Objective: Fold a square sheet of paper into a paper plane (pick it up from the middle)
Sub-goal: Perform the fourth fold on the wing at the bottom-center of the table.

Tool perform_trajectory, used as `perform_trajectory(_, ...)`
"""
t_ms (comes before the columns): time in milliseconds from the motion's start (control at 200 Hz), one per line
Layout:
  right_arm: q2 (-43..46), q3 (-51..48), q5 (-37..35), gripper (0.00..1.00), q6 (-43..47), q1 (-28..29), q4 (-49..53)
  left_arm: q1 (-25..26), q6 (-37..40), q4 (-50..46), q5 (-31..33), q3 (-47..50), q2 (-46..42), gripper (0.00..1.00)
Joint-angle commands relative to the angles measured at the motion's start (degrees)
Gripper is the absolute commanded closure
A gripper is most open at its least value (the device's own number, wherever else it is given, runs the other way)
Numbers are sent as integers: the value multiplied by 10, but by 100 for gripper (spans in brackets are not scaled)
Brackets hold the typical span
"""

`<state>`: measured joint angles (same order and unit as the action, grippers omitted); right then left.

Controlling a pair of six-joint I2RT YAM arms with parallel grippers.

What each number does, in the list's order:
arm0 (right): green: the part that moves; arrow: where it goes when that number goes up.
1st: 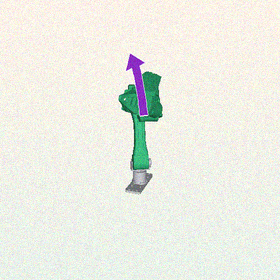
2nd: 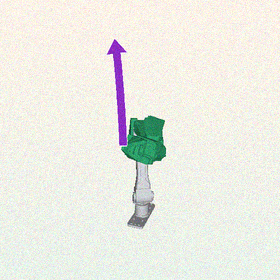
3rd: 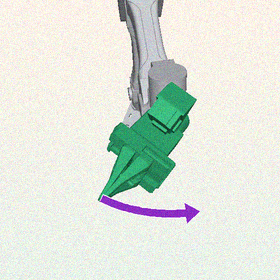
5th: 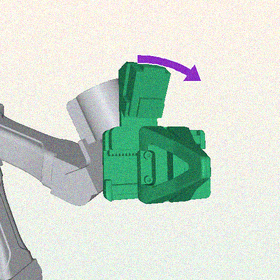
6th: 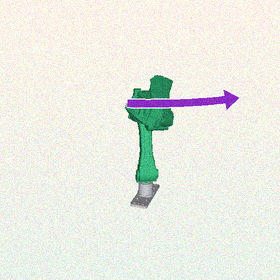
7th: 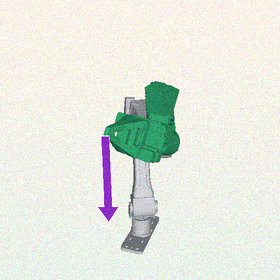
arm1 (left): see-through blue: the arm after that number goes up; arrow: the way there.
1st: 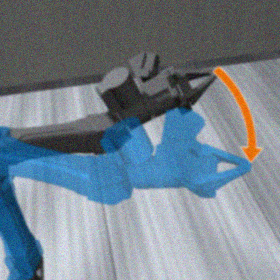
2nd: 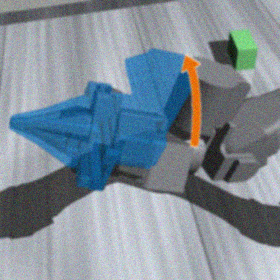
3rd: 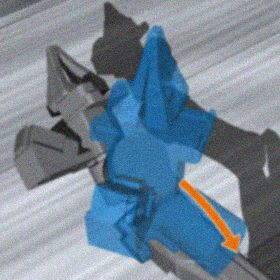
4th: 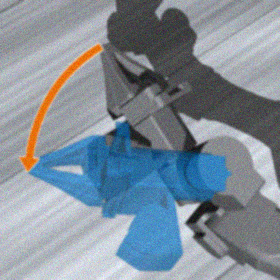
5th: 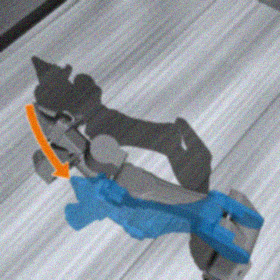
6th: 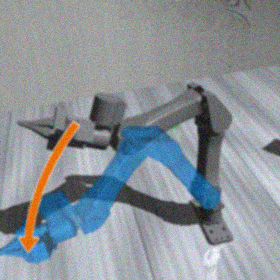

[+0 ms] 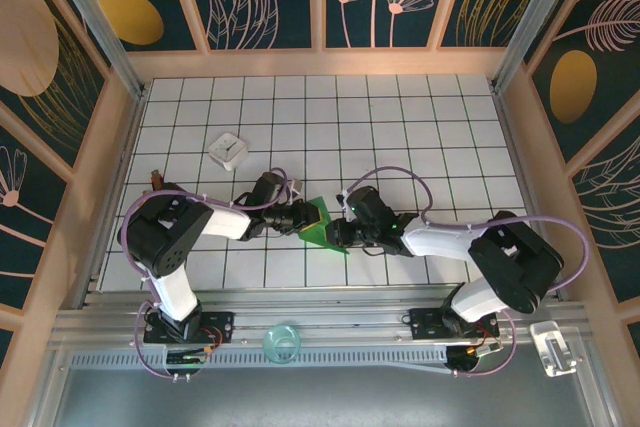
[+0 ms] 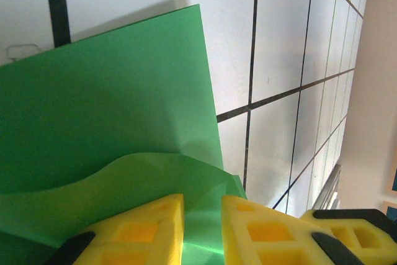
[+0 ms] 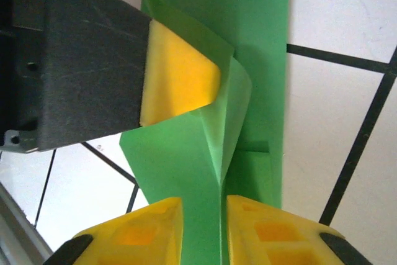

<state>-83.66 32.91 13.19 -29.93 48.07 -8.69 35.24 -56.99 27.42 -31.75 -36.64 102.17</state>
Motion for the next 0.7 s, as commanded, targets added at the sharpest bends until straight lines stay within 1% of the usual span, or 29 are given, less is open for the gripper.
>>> perform_trajectory(0,13,-12,9,79,1,-2,14,-4,20,-28,10,2,18,76)
perform_trajectory(70,13,-18,6,82,-1,-2,13,-4,19,-27,10,2,18,76)
perform_trajectory(275,10,-32,6,86,-8,-1,3,-4,18,-27,10,1,18,76)
perform_trajectory(375,14,-40,-1,91,-15,0,0,-4,19,-29,12,2,15,76)
perform_trajectory(530,15,-57,-2,95,-28,3,-12,-4,15,-23,13,5,13,76)
perform_trajectory(696,5,-77,-5,97,-45,14,-34,-4,13,-20,13,8,10,76)
